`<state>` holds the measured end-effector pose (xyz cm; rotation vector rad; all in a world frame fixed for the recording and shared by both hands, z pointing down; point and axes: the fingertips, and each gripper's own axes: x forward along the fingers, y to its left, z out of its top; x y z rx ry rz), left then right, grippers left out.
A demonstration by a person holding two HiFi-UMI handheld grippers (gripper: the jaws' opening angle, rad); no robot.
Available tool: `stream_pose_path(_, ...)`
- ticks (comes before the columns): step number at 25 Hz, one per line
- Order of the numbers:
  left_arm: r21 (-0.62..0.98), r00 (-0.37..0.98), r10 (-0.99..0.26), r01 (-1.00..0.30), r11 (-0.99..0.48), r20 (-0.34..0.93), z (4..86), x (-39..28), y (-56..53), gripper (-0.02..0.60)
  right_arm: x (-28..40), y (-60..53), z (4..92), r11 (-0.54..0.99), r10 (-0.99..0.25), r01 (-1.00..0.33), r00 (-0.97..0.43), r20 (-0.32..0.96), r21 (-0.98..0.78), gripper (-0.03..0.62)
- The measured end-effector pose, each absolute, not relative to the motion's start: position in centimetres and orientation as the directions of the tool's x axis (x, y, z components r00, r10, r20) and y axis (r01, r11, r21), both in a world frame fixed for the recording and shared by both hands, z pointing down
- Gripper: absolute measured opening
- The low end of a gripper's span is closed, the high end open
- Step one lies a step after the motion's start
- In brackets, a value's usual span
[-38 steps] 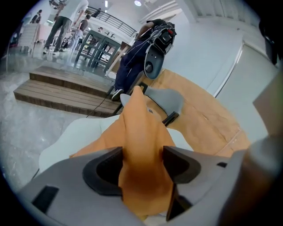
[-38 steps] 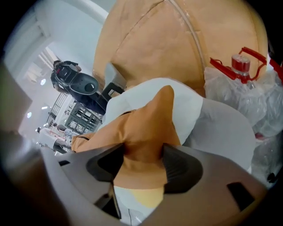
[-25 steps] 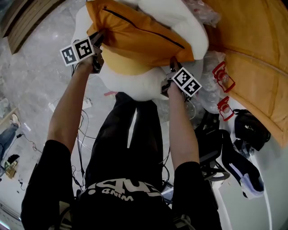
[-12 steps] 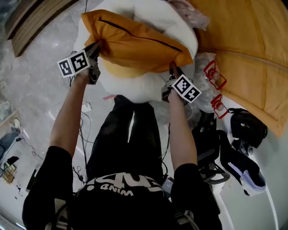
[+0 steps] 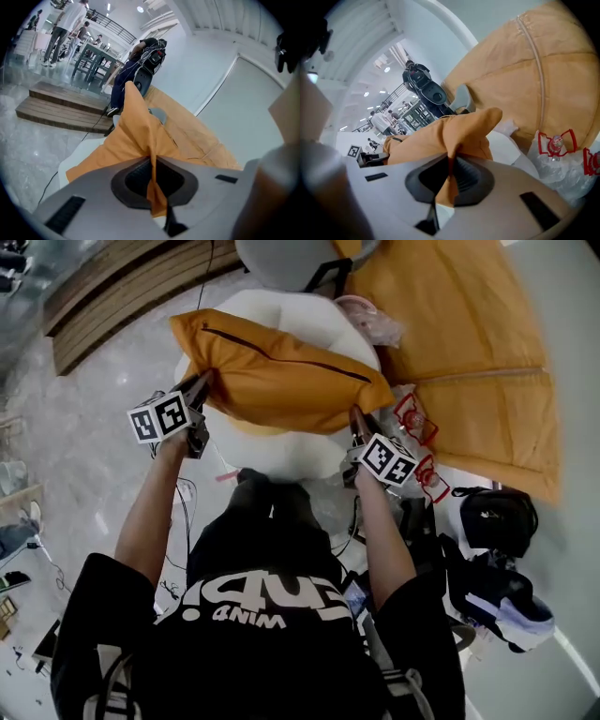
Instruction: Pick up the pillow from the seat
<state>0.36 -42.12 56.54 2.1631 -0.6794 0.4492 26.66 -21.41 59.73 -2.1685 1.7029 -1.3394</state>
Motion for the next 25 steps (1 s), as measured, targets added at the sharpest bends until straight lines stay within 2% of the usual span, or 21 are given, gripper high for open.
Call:
stream_pose_path(8, 0.511, 0.818, -0.417, -0.573, -0.640, 0.395, 43.7, -3.6, -37.9, 0.018, 24.4, -19.1, 46.0, -0.250, -0.908, -0.826, 0.018, 0.419, -0.506, 0.038)
stream_pose_path(15, 0.481, 0.872, -0.419, -0.489, -0.728, 0.252, 34.8, -5.9, -33.9, 0.018, 22.9, -17.7, 35.5, -0.136, -0.963, -0.898, 0.020, 0.269, -0.420, 0.038)
stream_pose_path(25, 0.443, 0.864, -0.433, -0.503, -0.742, 0.257, 33.1, -6.0, -32.9, 0.017, 23.0, -18.0, 33.9, -0.106, -0.973, -0.921, 0.017, 0.232, -0.375, 0.038)
